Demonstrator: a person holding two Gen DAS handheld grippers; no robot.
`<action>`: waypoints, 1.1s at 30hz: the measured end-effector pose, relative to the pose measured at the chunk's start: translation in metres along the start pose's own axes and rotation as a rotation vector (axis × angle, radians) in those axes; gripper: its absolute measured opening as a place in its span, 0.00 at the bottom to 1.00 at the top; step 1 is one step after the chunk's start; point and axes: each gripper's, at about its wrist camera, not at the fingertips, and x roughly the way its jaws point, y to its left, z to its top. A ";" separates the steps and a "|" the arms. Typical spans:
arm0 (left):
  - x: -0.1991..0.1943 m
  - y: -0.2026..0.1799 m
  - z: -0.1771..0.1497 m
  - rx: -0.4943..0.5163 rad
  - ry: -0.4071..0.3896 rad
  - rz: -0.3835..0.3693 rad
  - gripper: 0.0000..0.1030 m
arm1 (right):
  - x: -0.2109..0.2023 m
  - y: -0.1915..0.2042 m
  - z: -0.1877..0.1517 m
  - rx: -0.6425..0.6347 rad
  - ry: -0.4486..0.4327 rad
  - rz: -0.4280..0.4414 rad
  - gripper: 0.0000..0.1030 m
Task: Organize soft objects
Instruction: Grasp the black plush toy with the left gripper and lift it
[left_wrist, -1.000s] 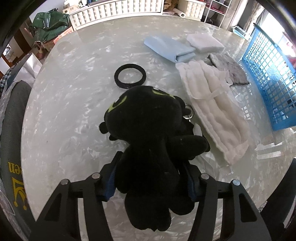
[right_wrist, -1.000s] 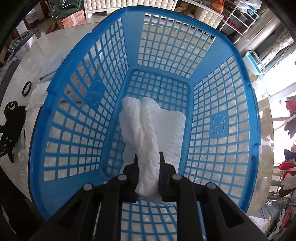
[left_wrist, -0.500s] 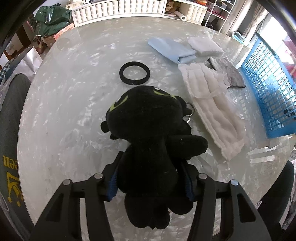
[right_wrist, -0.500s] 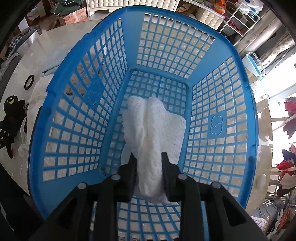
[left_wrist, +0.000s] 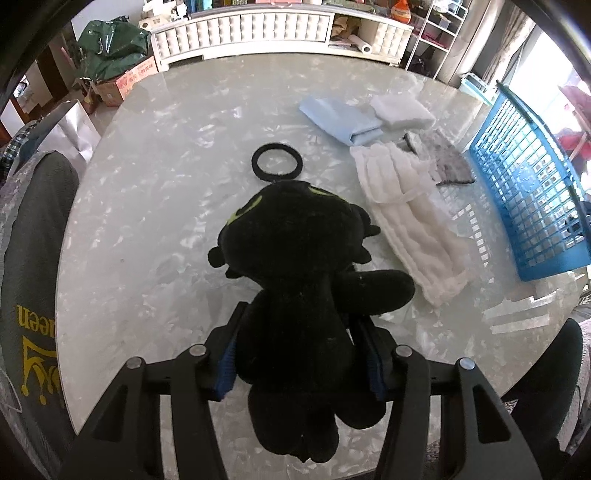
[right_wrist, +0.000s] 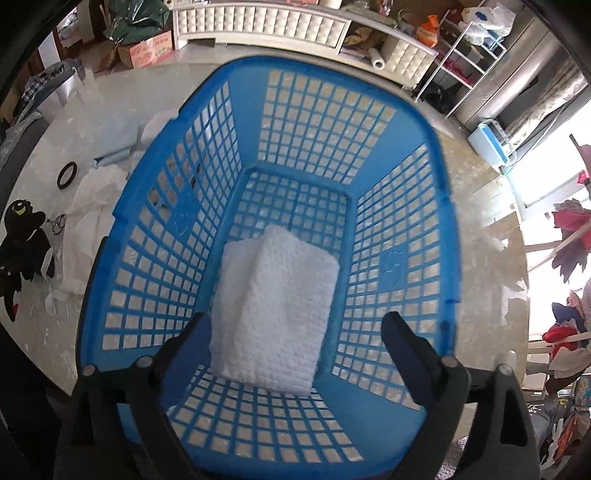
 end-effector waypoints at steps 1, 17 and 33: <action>-0.004 0.002 -0.002 0.000 -0.006 -0.002 0.50 | -0.004 0.001 -0.001 0.003 -0.008 0.004 1.00; -0.076 -0.035 0.014 0.060 -0.132 0.012 0.50 | -0.065 -0.009 -0.035 0.071 -0.162 0.024 1.00; -0.137 -0.124 0.040 0.238 -0.242 -0.075 0.50 | -0.070 -0.026 -0.065 0.138 -0.223 0.100 1.00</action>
